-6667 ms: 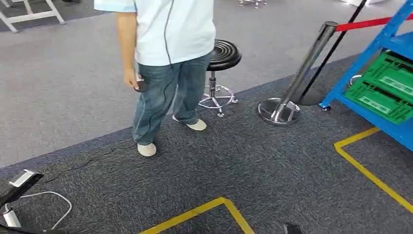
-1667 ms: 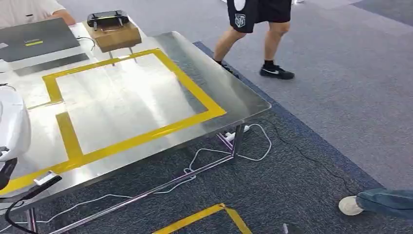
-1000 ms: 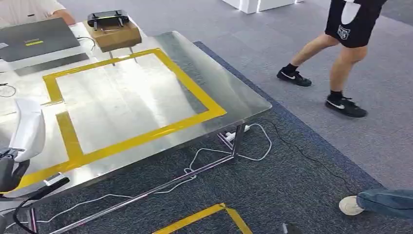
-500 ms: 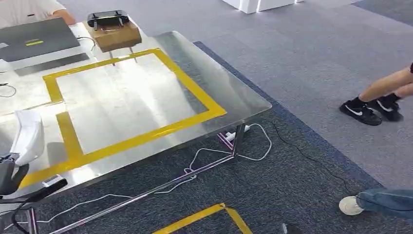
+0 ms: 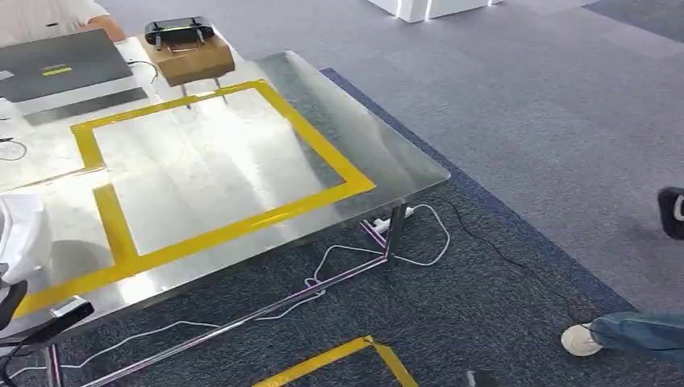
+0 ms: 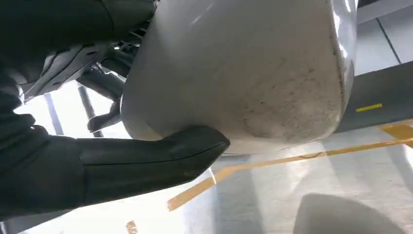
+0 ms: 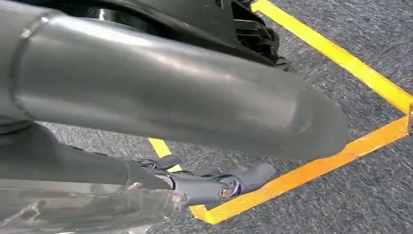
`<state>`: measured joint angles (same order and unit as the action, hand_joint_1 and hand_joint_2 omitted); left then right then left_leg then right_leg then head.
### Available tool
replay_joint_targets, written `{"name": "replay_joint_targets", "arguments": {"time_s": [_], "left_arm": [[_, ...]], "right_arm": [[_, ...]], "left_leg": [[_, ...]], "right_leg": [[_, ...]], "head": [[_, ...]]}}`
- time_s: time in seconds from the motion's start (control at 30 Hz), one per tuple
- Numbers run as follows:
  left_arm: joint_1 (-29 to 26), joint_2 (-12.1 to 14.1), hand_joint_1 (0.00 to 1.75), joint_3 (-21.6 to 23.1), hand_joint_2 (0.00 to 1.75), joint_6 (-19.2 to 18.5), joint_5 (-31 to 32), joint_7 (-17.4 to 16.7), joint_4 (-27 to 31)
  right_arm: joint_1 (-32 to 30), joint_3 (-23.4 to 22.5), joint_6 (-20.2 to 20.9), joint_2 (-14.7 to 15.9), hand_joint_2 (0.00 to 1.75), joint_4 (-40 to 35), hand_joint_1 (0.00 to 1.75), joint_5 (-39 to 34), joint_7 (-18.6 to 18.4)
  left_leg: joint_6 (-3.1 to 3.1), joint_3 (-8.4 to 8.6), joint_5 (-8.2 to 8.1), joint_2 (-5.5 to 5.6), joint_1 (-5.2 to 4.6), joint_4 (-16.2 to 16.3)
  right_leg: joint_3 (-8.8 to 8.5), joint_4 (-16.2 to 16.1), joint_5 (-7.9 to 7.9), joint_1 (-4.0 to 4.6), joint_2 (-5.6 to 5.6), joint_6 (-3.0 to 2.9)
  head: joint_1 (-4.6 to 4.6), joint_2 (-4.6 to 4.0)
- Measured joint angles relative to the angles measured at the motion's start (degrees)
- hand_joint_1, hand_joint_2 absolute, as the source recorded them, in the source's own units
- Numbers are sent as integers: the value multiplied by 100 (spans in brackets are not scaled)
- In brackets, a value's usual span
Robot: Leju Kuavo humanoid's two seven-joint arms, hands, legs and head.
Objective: Take the parts from the cabinet and place them on the table.
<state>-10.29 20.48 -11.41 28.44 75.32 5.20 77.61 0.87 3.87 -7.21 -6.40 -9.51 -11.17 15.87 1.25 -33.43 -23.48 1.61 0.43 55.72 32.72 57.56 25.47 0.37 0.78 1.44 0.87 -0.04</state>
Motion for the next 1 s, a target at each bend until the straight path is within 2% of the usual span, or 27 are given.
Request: {"name": "replay_joint_targets", "arguments": {"time_s": [0.03, 0.07, 0.33, 1.0], "left_arm": [[-16, 0, 168, -28, 175, 26, -22, 30, 17], [-35, 0, 0, -54, 175, 48, -39, 65, 33], [-113, 2, 0, -262, 175, 61, -297, 361, 179], [-152, 15, 0, -369, 175, 48, -330, 374, 238]], "right_arm": [[1, 0, 7, 0, 0, 0, 0, 2, 4], [2, 0, 9, 0, 0, 0, 0, 9, 11], [8, 0, 9, 0, 0, 0, 0, 52, 17], [11, 0, 11, 0, 0, 0, 0, 68, 20]], "left_leg": [[0, 0, 0, 0, 0, 0], [0, 0, 0, 0, 0, 0], [0, 0, 0, 0, 0, 0], [0, 0, 0, 1, 0, 0]], "right_leg": [[0, 0, 0, 0, 0, 0], [1, 0, 0, 0, 1, 0], [0, 0, 0, 0, -1, 0], [0, 0, 0, 0, -2, 0]], "head": [[2, 0], [-2, 0], [0, 0], [0, 0]]}}
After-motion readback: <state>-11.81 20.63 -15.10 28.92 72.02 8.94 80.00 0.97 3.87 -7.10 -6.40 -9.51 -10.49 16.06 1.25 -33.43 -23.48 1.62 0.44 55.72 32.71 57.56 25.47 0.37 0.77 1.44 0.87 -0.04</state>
